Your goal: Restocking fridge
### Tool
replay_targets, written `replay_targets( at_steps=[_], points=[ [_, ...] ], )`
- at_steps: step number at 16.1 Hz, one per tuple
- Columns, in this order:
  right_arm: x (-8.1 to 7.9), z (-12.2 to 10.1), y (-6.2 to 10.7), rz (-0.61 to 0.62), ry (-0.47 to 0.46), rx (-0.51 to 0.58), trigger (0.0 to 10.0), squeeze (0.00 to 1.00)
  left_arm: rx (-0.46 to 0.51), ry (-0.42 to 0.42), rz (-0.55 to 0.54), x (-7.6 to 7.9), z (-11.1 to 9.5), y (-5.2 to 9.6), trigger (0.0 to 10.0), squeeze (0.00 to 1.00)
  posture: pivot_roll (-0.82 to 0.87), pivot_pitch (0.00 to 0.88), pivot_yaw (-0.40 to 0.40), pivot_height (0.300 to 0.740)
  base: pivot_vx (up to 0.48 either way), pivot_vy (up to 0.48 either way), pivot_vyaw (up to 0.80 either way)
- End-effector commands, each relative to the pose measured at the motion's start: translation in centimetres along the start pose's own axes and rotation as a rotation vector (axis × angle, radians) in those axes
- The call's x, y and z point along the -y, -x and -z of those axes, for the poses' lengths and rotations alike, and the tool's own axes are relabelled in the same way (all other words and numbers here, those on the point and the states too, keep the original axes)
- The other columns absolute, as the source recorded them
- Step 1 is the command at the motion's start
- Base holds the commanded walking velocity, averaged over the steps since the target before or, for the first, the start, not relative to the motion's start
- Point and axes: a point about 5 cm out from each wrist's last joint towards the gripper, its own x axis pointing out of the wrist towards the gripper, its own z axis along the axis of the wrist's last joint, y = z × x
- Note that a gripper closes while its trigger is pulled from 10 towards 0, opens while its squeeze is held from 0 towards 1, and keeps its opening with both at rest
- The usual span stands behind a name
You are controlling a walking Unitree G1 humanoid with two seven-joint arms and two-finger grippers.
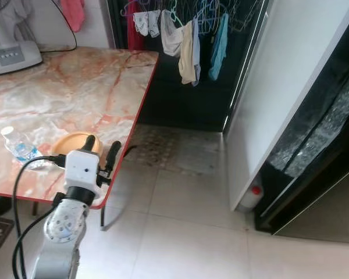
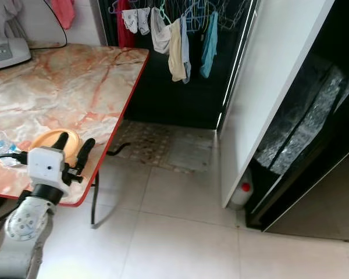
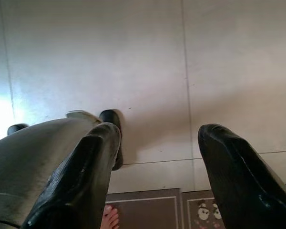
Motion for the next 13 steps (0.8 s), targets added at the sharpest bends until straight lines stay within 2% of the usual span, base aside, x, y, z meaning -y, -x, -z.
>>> replay_targets(
  at_steps=[1,6,13],
  points=[
    [0.5,0.3,0.1,0.016,-0.017,-0.008,10.0,0.0,0.009,0.005,-0.009,-0.1,-0.4,-0.5,10.0,0.0,-0.02,0.043,-0.07,0.74,0.0,0.0,0.0],
    [0.3,0.5,0.1,0.016,-0.025,-0.008,10.0,0.0,0.023,0.008,-0.065,-1.6,-1.3,-1.3,10.0,0.0,0.0,0.049,-0.067,0.74,0.0,0.0,0.0],
    [-0.1,0.8,0.1,0.005,-0.025,-0.014,10.0,0.0,0.042,0.016,-0.086,-1.9,-2.1,-1.9,10.0,0.0,0.01,0.054,-0.052,0.74,0.0,0.0,0.0]
  ],
)
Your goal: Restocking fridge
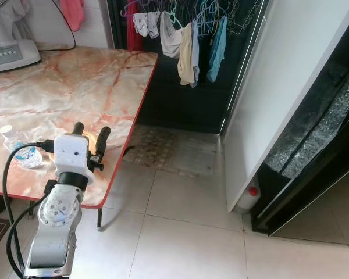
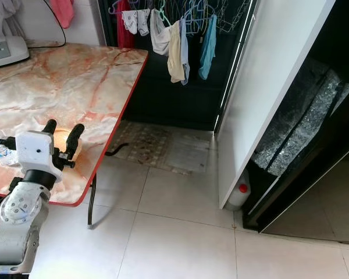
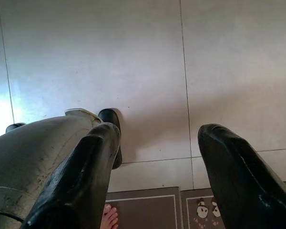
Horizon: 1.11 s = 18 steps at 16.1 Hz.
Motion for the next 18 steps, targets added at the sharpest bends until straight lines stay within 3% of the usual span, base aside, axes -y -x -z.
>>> replay_targets(
  at_steps=[1,7,18],
  points=[
    [0.16,0.42,0.1,0.009,-0.018,-0.008,10.0,0.0,0.031,0.012,-0.007,0.03,-0.87,-0.2,10.0,0.0,0.02,0.053,-0.048,0.74,0.0,0.0,0.0],
    [0.08,0.56,0.11,0.007,-0.005,-0.013,10.0,0.0,0.02,0.036,0.006,0.7,-0.7,-0.17,10.0,0.0,0.02,0.036,-0.043,0.74,0.0,0.217,0.0],
    [-0.14,0.61,0.08,0.002,0.005,-0.02,10.0,0.0,0.035,0.042,-0.008,0.44,-1.42,-0.72,10.0,0.0,0.05,0.018,-0.048,0.74,0.0,0.261,0.0]
  ],
)
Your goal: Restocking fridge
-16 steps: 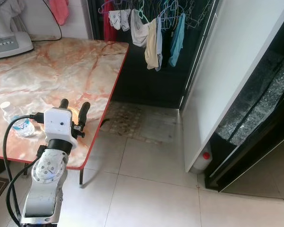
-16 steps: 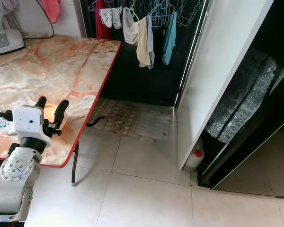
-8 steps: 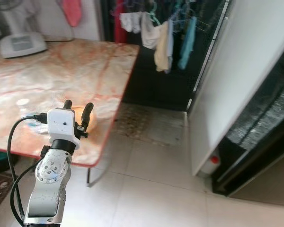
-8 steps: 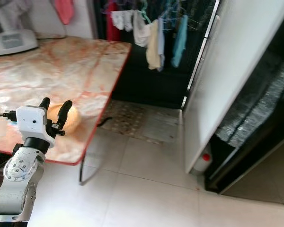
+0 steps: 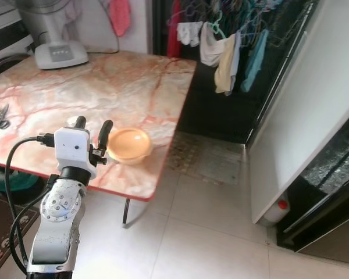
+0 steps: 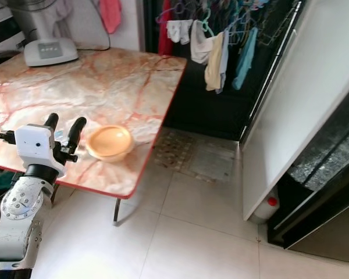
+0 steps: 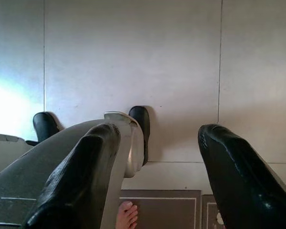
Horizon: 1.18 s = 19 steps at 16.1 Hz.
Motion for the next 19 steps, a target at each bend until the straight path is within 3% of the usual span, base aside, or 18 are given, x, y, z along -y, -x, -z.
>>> replay_targets(
  at_steps=[1,8,11,16,19],
  points=[
    [0.11,0.22,0.04,0.003,0.01,-0.013,10.0,0.0,0.019,0.011,-0.007,0.1,-0.59,-0.33,10.0,0.0,0.05,0.02,-0.053,0.74,0.0,0.262,0.0],
    [0.22,-0.37,-0.03,0.005,0.037,0.003,10.0,0.0,0.023,0.035,-0.055,0.71,-0.69,-0.73,10.0,0.0,0.05,0.009,-0.076,0.74,0.0,0.0,0.0],
    [0.26,-0.61,-0.07,0.005,0.054,0.008,10.0,0.0,0.018,0.042,-0.061,0.89,-0.49,-0.68,10.0,0.0,0.05,0.003,-0.08,0.74,0.0,0.0,0.71],
    [0.23,-0.63,-0.08,-0.01,0.051,0.001,10.0,0.0,0.007,0.023,-0.092,0.91,-0.36,-0.74,10.0,0.0,0.05,0.004,-0.089,0.74,0.0,0.0,0.0],
    [0.27,-0.66,-0.08,-0.01,0.076,-0.002,10.0,0.0,0.012,0.013,-0.108,0.75,-0.47,-0.82,10.0,0.0,0.06,0.009,-0.091,0.74,0.0,0.0,0.8]
  ],
)
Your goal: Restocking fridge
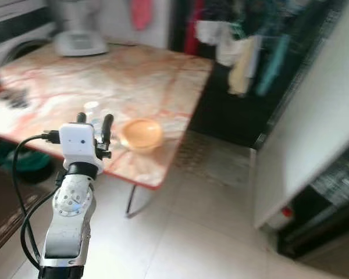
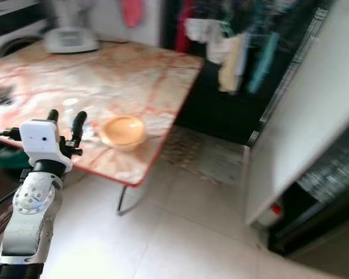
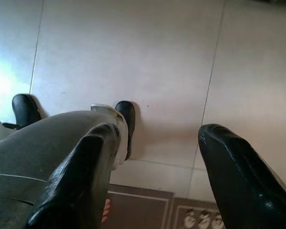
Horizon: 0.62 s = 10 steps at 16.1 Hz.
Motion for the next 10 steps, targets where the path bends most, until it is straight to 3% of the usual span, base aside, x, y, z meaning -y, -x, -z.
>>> replay_targets(
  at_steps=[1,3,7,10],
  points=[
    [0.16,-0.51,-0.06,0.001,0.013,0.009,10.0,0.0,-0.015,-0.011,-0.02,-0.18,0.13,-0.06,10.0,0.0,0.06,0.009,-0.093,0.74,0.0,0.0,0.8],
    [0.17,-0.48,-0.05,0.001,0.008,0.009,10.0,0.0,-0.027,-0.011,-0.031,-0.31,0.33,0.01,10.0,0.0,0.06,0.01,-0.094,0.74,0.0,0.0,0.71],
    [0.14,-0.51,-0.06,-0.005,-0.016,0.01,10.0,0.0,-0.025,-0.009,-0.037,-0.32,0.3,-0.06,10.0,0.0,0.06,0.014,-0.1,0.74,0.0,0.0,0.0],
    [0.22,-0.71,-0.08,-0.003,0.017,0.01,10.0,0.0,-0.026,-0.003,-0.04,-0.25,0.33,-0.08,10.0,0.0,0.06,0.012,-0.103,0.74,0.0,0.0,0.0]
  ],
)
